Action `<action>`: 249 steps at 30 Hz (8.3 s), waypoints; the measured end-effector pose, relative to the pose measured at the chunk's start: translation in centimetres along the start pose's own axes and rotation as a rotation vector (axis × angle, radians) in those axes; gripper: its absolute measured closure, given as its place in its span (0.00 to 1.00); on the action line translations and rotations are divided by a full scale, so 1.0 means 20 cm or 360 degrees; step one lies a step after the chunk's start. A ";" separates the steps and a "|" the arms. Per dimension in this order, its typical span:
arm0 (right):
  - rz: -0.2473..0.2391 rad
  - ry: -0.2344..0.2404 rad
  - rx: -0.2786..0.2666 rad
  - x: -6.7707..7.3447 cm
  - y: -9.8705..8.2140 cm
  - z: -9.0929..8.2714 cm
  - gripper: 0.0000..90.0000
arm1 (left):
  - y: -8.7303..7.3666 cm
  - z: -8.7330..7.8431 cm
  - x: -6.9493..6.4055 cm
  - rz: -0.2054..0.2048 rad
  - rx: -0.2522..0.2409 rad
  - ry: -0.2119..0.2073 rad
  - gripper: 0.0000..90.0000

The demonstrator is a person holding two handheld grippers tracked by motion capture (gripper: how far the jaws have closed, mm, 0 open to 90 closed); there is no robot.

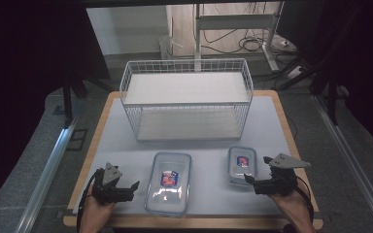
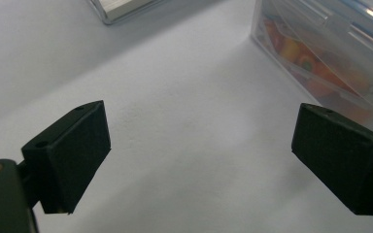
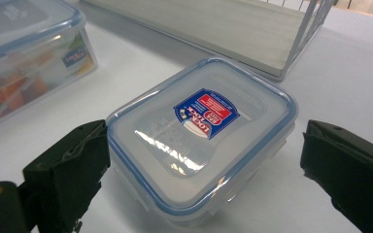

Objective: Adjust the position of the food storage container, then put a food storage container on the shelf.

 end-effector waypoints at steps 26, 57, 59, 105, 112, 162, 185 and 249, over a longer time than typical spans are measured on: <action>0.0023 0.0011 0.0114 0.01 -0.03 0.05 0.21 | 0.01 0.00 0.00 -0.0012 -0.0067 -0.0026 0.06; -0.0332 0.0229 0.0363 0.23 0.14 0.38 1.00 | 0.02 -0.01 -0.01 -0.0031 -0.0094 -0.0035 0.05; -0.0341 0.0198 0.0388 0.23 0.13 0.37 1.00 | 0.02 0.00 -0.02 -0.0024 -0.0090 -0.0038 0.05; -0.0180 0.0147 0.0251 0.15 -0.03 0.06 0.82 | -0.06 -0.11 -0.30 0.0063 0.0075 -0.0526 0.84; -0.0249 0.0201 0.0266 0.25 -0.05 0.05 0.78 | -0.05 -0.10 -0.39 0.0088 0.0109 -0.0609 1.00; -0.0112 0.0482 0.0420 0.52 -0.16 0.09 1.00 | 0.37 0.26 -0.28 0.0060 0.0021 -0.0554 1.00; 0.0061 0.0256 0.0373 0.27 -0.05 0.21 0.99 | 0.38 0.34 -0.29 0.0039 0.0060 -0.0567 1.00; -0.0126 0.0180 0.0220 0.16 -0.06 0.15 0.16 | 0.06 0.01 -0.13 -0.0022 -0.0027 -0.0157 0.12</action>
Point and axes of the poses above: each handheld gripper's, and its own axes: z roughly forward along the jaws, y roughly out of its top, x roughly to its left, the point moved 10 cm from there along z, roughly forward along the jaws, and after that the axes turned 3 degrees about x, right-handed, at the moved point
